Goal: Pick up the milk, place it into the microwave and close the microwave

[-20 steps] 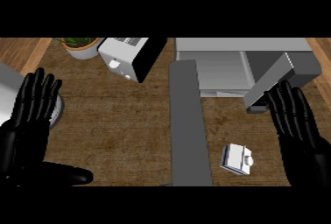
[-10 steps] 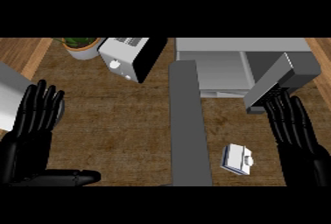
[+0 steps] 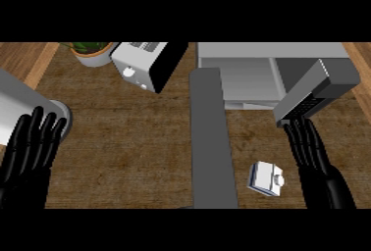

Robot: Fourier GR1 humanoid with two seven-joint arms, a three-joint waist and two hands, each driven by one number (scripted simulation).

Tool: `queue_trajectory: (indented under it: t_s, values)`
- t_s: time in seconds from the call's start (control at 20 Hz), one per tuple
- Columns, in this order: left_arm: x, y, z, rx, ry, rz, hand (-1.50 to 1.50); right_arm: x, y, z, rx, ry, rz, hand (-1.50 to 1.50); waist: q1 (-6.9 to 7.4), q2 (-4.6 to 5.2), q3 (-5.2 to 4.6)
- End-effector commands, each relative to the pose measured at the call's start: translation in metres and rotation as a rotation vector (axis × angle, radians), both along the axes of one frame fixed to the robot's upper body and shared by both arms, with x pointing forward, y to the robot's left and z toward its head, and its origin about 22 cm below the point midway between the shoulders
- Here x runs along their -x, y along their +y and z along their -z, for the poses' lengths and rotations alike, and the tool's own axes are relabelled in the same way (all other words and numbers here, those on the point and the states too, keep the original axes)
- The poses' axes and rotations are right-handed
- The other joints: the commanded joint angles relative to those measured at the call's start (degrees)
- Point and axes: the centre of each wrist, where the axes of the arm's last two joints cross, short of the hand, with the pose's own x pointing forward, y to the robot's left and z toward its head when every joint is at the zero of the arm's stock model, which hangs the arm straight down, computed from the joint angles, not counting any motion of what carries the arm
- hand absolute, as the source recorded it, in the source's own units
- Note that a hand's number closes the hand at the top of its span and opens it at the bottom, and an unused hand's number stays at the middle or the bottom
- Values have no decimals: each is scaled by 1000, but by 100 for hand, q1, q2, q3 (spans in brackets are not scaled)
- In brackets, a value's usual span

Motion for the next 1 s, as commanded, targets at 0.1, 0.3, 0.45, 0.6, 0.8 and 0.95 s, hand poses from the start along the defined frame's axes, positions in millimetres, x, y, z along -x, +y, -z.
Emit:
queue_trajectory:
  t_s: [0.1,0.3,0.45,0.6,0.8,0.95]
  values:
    - [17,-1,20,-19,-3,8,-150,-1,-35,40,29,55,40,-150,6,3,0]
    - [25,-6,6,-7,-3,20,-150,9,-36,74,31,73,52,-150,5,0,1]
    - [26,-11,-7,-10,-6,22,-150,22,-32,103,66,94,79,-150,2,1,2]
    - [29,1,5,-6,3,15,-150,34,-65,107,72,134,97,-150,-1,-1,-1]
    - [26,-19,-16,-9,11,14,-150,18,-63,129,44,94,103,-150,-1,3,2]
    - [28,0,-5,4,3,17,-150,11,-62,148,51,128,101,-150,11,4,0]
